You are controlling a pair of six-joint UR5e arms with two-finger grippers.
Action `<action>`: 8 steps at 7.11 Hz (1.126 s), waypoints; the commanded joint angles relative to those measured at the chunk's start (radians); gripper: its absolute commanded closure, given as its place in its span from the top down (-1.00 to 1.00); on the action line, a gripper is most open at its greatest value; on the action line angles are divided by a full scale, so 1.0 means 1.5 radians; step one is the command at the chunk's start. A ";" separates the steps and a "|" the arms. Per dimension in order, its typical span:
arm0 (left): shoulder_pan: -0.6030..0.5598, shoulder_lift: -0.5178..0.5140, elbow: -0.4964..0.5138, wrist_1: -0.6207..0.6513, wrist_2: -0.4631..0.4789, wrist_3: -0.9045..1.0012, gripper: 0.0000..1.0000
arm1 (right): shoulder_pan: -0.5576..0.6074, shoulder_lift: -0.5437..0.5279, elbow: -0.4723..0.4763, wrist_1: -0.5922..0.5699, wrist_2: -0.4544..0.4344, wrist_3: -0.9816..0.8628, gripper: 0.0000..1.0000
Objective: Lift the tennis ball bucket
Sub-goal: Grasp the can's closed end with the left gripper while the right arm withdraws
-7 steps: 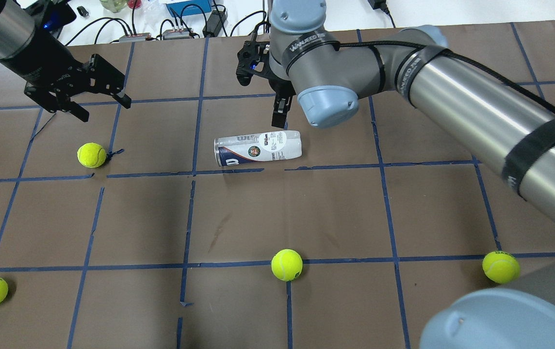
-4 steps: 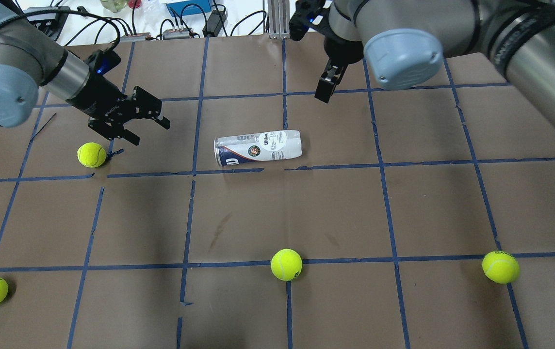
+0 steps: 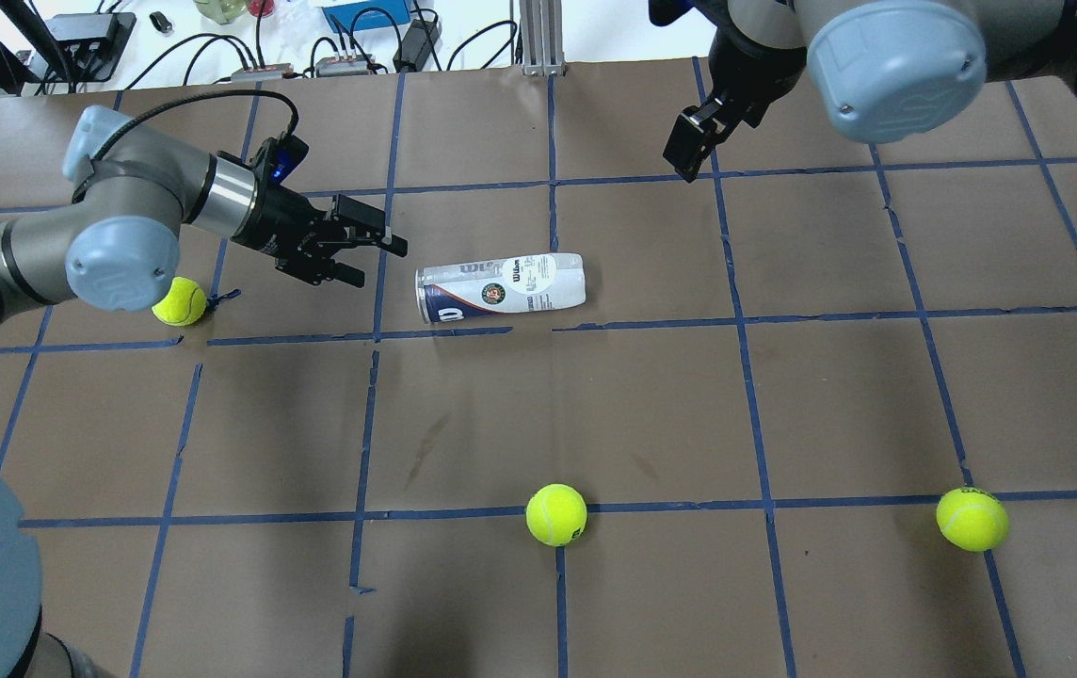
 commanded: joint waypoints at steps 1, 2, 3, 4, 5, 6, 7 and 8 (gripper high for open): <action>-0.012 -0.044 -0.028 0.115 -0.067 -0.054 0.99 | -0.005 -0.033 0.000 0.079 -0.005 0.103 1.00; -0.024 -0.051 -0.030 0.136 -0.079 -0.089 0.96 | -0.018 -0.060 0.000 0.144 -0.012 0.152 1.00; -0.025 -0.063 -0.031 0.131 -0.080 -0.095 0.96 | -0.054 -0.074 -0.001 0.201 -0.017 0.153 1.00; -0.028 -0.084 -0.033 0.137 -0.083 -0.096 0.89 | -0.090 -0.075 -0.012 0.229 -0.018 0.153 1.00; -0.033 -0.091 -0.030 0.139 -0.116 -0.094 0.46 | -0.098 -0.086 -0.012 0.253 -0.017 0.156 1.00; -0.033 -0.090 -0.029 0.138 -0.142 -0.097 -0.15 | -0.099 -0.093 -0.012 0.255 -0.017 0.177 1.00; -0.034 -0.089 -0.032 0.139 -0.143 -0.100 -0.54 | -0.097 -0.098 -0.014 0.255 -0.017 0.250 1.00; -0.034 -0.082 -0.033 0.139 -0.144 -0.118 -0.69 | -0.096 -0.100 -0.014 0.252 -0.016 0.272 1.00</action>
